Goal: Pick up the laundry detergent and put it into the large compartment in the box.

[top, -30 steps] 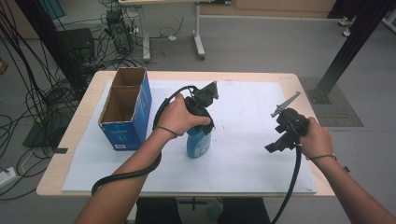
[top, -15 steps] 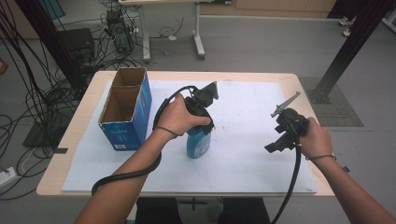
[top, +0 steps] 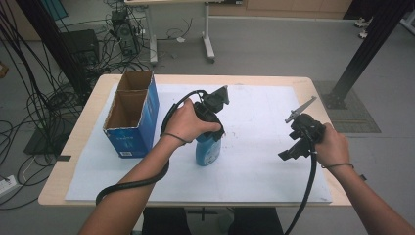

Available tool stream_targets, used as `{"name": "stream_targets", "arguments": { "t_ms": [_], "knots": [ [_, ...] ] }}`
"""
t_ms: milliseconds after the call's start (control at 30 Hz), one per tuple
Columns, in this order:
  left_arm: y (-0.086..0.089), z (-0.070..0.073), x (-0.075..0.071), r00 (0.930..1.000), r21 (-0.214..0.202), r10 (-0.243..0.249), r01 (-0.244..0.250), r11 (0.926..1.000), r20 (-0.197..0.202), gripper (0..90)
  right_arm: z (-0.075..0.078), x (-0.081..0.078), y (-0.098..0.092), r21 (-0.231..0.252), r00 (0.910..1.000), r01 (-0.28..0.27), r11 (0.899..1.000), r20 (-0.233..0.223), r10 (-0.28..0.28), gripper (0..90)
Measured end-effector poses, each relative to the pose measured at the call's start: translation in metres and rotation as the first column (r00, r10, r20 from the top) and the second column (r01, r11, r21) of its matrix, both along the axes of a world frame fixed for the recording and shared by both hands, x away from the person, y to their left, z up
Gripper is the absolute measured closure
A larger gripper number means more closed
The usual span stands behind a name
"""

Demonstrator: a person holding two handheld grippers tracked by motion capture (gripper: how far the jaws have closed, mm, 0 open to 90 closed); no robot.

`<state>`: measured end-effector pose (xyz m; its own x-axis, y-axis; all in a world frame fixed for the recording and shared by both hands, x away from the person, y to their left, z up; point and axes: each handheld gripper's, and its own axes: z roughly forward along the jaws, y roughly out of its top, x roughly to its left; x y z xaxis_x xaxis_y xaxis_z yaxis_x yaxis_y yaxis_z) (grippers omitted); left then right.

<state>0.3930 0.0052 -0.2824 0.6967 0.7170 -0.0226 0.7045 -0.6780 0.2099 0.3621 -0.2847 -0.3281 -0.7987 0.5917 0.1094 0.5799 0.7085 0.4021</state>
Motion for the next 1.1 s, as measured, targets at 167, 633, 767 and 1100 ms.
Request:
{"name": "stream_targets", "arguments": {
  "t_ms": [167,633,767,1100],
  "knots": [
    [0.0001,0.0,0.0001,1.0,-0.002,0.001,-0.001,1.0,0.0,36.9,-0.0003,0.0002,0.0015,0.003,1.0,0.002,1.0,-0.001,-0.002,4.0],
    [0.0003,0.0001,0.0004,1.0,-0.003,0.004,-0.004,1.0,-0.002,36.9,-0.0021,0.0012,0.0014,0.003,1.0,-0.003,1.0,-0.004,0.003,4.0],
    [0.0005,0.0,0.0004,1.0,-0.004,0.005,-0.005,1.0,-0.001,36.8,-0.0016,0.0011,0.0016,0.001,1.0,-0.001,1.0,-0.005,0.001,4.0],
    [0.0,0.0,0.0002,1.0,-0.002,0.004,-0.004,1.0,-0.002,36.9,-0.0004,0.0012,0.001,0.005,1.0,0.001,1.0,-0.003,-0.001,4.0]
  ]
}}
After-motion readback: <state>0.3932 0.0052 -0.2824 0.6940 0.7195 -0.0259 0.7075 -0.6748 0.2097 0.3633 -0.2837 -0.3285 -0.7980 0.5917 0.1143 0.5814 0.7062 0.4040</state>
